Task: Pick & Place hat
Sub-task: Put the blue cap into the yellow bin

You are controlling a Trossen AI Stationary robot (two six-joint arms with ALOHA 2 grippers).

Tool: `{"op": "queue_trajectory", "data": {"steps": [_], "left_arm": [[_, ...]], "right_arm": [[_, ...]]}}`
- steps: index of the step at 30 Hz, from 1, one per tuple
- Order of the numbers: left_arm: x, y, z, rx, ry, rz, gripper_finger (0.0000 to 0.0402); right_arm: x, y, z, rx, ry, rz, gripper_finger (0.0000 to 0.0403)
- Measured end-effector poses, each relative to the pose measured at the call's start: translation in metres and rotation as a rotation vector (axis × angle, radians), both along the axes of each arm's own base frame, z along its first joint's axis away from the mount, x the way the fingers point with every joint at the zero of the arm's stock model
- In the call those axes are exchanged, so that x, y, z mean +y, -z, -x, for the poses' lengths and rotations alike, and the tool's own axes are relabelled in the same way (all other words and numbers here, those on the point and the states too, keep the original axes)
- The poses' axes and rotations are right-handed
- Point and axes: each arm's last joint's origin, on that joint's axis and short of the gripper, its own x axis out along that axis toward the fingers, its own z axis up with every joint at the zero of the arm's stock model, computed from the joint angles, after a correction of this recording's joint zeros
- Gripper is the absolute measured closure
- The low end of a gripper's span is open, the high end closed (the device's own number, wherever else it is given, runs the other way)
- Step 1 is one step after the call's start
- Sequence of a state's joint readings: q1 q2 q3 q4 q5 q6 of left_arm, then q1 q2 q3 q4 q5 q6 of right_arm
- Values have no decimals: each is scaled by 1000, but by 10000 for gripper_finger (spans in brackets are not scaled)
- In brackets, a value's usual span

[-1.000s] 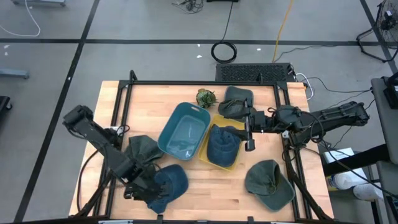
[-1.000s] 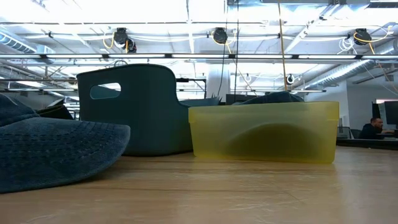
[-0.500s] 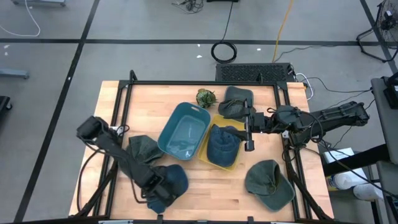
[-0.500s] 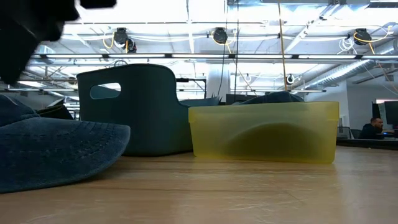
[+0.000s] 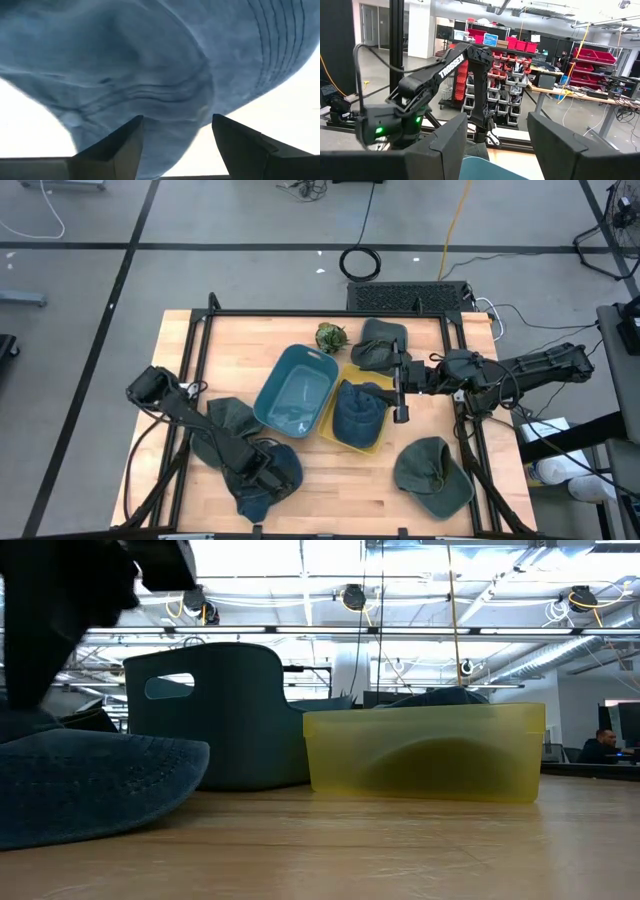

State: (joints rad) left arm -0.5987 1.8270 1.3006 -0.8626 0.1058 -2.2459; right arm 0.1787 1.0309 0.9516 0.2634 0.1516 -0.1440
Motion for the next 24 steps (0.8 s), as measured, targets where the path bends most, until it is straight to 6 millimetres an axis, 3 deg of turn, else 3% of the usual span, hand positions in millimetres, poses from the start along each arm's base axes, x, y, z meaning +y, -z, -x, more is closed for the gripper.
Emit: {"op": "queue_trajectory", "data": {"steps": [5,14,24], "left_arm": [[2,-4,7,35,0,-22,160],[-3,-3,-2,-57,10,8,160],[-3,14,-6,7,71,4,160]], "right_arm": [[0,0,0,5,0,1,207],[0,1,0,9,0,1,207],[0,1,0,9,0,2,207]]}}
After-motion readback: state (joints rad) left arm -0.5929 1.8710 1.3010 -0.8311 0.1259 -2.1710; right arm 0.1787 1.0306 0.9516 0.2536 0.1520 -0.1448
